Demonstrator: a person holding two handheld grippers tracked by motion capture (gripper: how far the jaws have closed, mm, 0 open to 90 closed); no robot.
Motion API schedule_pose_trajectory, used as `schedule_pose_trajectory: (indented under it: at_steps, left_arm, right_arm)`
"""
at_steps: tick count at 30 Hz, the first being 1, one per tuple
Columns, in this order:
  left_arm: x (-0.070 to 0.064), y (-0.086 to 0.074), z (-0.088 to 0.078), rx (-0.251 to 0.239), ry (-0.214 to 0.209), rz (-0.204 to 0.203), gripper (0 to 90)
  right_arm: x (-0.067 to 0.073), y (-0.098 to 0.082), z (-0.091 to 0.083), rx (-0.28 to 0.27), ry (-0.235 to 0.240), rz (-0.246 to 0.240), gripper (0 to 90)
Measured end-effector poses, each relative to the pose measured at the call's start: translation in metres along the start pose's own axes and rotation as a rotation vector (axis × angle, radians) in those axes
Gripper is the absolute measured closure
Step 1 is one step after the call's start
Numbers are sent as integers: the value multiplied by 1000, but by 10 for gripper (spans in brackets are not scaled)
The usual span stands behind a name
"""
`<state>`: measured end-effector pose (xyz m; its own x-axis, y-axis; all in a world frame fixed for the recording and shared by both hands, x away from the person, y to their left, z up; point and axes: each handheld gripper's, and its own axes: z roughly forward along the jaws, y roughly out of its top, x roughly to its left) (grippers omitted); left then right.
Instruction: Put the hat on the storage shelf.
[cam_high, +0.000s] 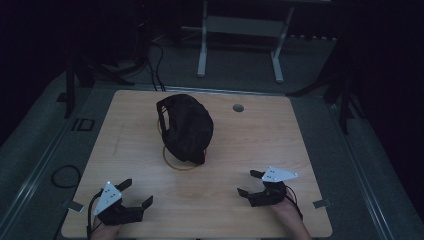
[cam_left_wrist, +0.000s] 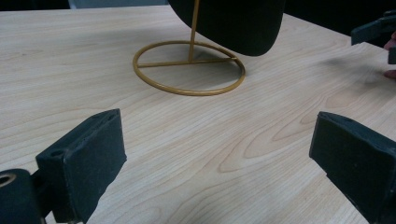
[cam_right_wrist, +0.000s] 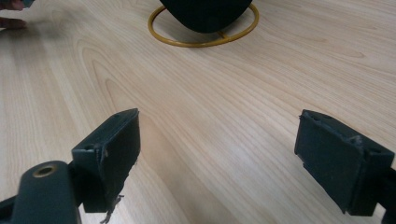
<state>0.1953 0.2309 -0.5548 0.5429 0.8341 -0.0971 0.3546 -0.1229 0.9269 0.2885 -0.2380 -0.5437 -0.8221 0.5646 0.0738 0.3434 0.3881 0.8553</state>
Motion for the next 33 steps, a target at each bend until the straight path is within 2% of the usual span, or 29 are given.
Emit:
schedule_pose_trajectory:
  at_steps: [2, 9, 16, 23, 25, 28, 33]
  left_arm:
    - [0, 0, 0, 5, 0, 3, 38]
    - [0, -1, 1, 11, -3, 0, 37]
    - [-1, -1, 2, 14, -3, 0, 38]
    - [0, -1, 2, 13, -4, -3, 38]
    - [0, -1, 2, 12, -3, -4, 38]
    - [0, -1, 2, 10, -2, -5, 38]
    - [0, -2, 2, 16, -2, -8, 38]
  right_arm:
    - [-1, -2, -4, -15, 2, -7, 146]
    - [-1, -9, -13, -9, 0, -24, 146]
    - [-6, -21, -28, -23, -25, 0, 145]
    - [-15, -31, -38, -22, -45, 4, 145]
    - [-18, -33, -41, -44, -46, 18, 145]
    - [-21, -34, -43, -64, -48, 30, 145]
    - [-22, -35, -42, -67, -51, 33, 147]
